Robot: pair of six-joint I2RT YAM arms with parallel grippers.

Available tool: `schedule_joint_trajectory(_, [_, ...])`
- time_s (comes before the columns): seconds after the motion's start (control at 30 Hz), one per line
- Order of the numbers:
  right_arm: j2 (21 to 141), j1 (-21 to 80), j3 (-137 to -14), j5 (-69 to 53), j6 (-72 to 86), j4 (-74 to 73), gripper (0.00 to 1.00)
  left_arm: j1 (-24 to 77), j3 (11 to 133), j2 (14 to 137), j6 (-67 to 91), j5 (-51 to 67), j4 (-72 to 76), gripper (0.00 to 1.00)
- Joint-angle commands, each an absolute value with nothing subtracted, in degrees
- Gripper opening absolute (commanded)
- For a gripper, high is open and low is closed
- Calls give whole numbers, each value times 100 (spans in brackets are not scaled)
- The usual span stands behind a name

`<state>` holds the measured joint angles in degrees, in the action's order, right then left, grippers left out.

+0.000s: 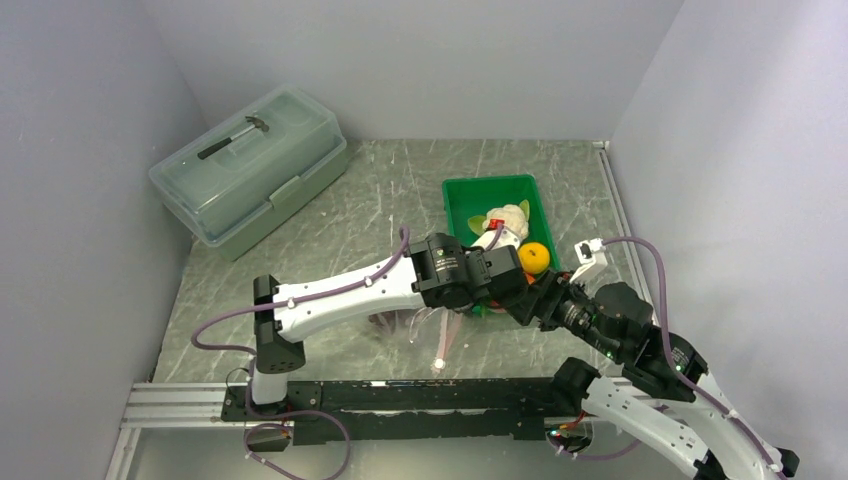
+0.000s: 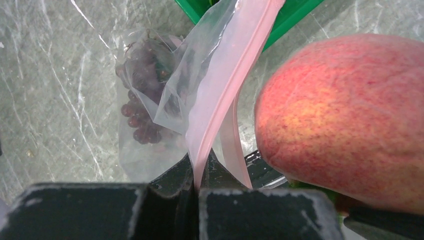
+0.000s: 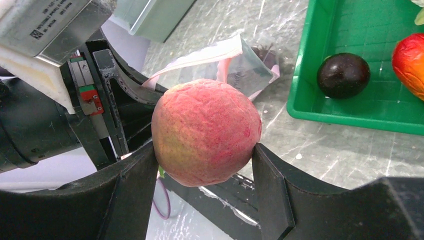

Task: Place the food in the zip-top bag and seal the zipper
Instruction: Place the fake fruit in the zipper food storage bag.

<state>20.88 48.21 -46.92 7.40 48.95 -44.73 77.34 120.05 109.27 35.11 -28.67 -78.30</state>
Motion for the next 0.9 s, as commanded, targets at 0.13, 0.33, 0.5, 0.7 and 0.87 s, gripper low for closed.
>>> schedule_joint_trajectory(0.13, [2413, 4852, -4677, 370, 4843, -3590, 15, 7770, 11745, 10262, 3410, -2331, -7350, 7])
schedule_joint_trajectory(0.33, [2768, 4852, -4583, 320, 4951, -3119, 15, 7769, 11667, 10217, 3402, -2163, -7290, 5])
schedule_joint_trajectory(0.5, [3084, 4852, -4510, 171, 5126, -2693, 14, 7770, 11668, 10219, 3354, -2040, -7245, 4])
schedule_joint_trajectory(0.7, [3366, 4852, -4568, 444, 5349, -2506, 14, 7777, 11608, 10263, 3288, -1841, -7119, 1])
schedule_joint_trajectory(0.87, [3559, 4852, -4409, 618, 5672, -2084, 12, 7777, 11716, 10262, 3260, -1804, -7135, 2])
